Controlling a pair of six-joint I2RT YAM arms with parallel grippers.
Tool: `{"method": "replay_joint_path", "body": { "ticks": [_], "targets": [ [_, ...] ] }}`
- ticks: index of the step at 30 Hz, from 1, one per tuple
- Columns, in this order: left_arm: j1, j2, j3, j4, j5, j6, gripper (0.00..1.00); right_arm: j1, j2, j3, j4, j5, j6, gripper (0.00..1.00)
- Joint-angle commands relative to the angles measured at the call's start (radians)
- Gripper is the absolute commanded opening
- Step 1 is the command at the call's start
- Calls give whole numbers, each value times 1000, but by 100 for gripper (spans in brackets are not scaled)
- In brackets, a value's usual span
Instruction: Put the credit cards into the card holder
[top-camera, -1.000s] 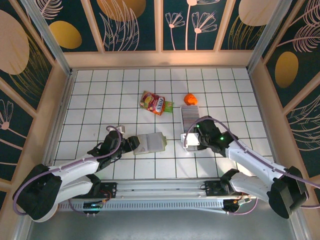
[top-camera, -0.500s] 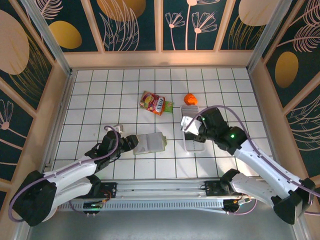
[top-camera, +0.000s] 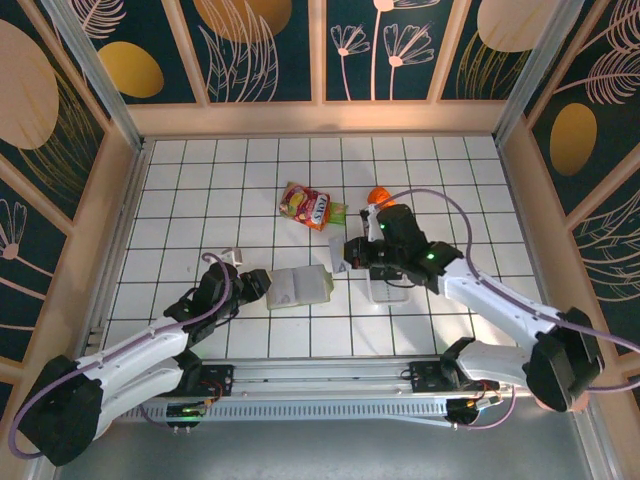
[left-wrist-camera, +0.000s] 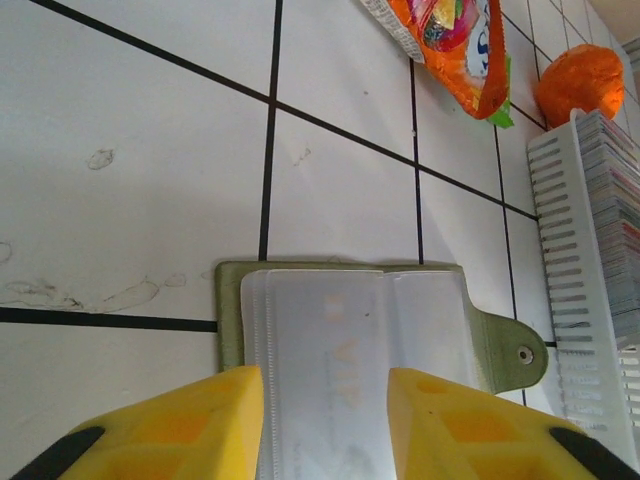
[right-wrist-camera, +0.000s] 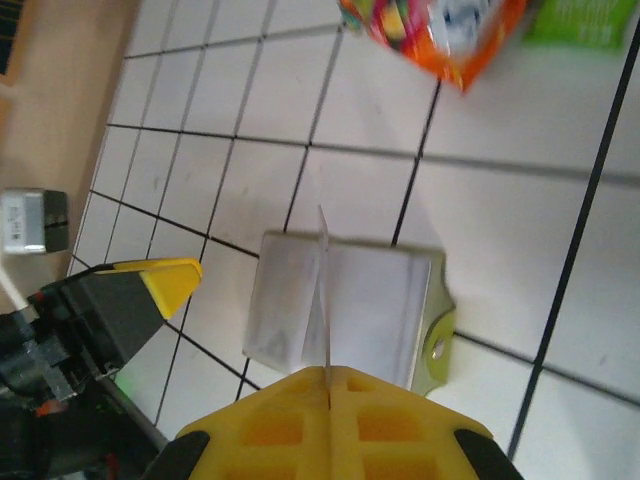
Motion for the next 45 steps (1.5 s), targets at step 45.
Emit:
{"method": "replay_joint_path", "body": {
  "ticks": [45],
  "targets": [
    [5,188,-30,55,-10,4,0,199,432,-103,606,25,324,0]
  ]
}}
